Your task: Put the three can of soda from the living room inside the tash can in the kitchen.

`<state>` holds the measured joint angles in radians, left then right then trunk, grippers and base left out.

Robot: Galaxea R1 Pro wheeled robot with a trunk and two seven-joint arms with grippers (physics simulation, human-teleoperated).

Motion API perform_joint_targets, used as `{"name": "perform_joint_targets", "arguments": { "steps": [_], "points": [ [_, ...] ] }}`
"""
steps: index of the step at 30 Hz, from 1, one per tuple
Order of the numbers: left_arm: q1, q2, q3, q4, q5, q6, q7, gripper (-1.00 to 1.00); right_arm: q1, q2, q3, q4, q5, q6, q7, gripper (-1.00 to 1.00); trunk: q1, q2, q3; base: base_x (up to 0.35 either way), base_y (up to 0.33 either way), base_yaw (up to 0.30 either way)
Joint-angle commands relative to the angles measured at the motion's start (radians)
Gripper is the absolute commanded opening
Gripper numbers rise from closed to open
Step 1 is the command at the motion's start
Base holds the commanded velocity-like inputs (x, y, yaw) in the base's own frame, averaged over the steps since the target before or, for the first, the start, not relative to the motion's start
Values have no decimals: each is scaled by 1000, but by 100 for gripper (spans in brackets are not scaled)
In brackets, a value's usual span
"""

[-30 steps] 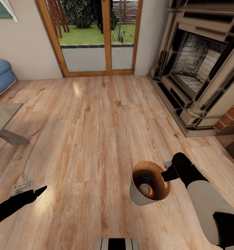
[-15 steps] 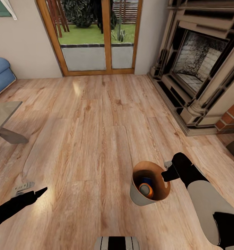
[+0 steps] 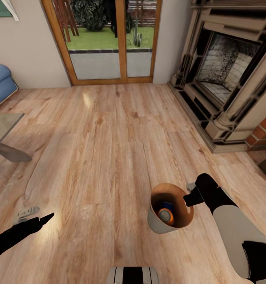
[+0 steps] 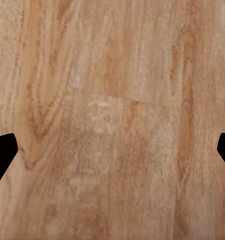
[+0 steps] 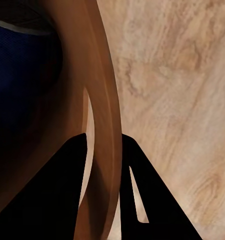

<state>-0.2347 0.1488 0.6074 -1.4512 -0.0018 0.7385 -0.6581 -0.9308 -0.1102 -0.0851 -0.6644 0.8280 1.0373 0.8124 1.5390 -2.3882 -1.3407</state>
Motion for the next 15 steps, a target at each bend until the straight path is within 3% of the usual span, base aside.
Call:
{"name": "perform_joint_targets", "arguments": {
  "steps": [1, 15],
  "points": [
    [0, 0, 0, 0, 0, 0, 0, 100, 0, 0, -1, 0, -24, 10, 7, -100, 4, -7, -3, 0, 0, 0],
    [0, 0, 0, 1, 0, -2, 0, 100, 0, 0, -1, 0, -24, 10, 7, -100, 27, -49, -22, 0, 0, 0]
  ]
}}
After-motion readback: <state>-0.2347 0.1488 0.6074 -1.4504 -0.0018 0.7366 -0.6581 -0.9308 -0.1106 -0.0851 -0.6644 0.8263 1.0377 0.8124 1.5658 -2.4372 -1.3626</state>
